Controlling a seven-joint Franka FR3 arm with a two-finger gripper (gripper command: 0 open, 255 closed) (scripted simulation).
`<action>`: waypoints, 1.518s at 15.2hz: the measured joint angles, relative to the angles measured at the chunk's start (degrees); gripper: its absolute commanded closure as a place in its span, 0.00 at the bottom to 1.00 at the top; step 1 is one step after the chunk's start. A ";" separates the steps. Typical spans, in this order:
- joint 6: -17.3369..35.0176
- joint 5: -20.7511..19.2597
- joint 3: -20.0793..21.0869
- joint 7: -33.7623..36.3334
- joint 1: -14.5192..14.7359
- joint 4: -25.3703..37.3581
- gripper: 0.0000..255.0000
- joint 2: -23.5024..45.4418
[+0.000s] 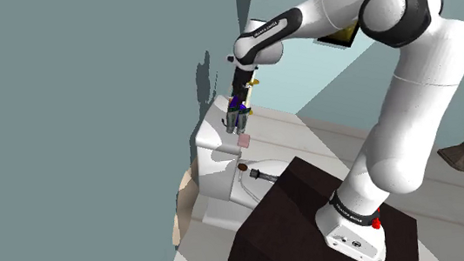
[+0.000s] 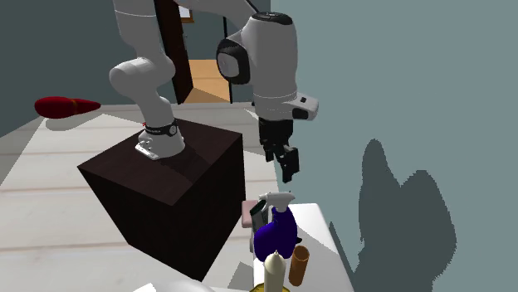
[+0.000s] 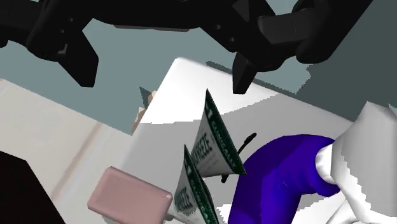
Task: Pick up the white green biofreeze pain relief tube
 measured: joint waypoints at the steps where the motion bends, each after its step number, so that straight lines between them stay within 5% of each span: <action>1: 0.66 0.64 0.28 -2.17 -0.46 1.25 0.00 2.11; 6: 2.23 2.66 2.05 -8.22 -2.00 7.32 0.00 10.17; 12: 5.59 4.41 3.06 -9.77 -2.86 7.35 0.00 13.77; 13: 5.79 4.48 3.11 -9.85 -2.89 7.24 1.00 13.87; 23: 6.01 4.57 3.17 -9.91 -2.90 7.20 1.00 13.93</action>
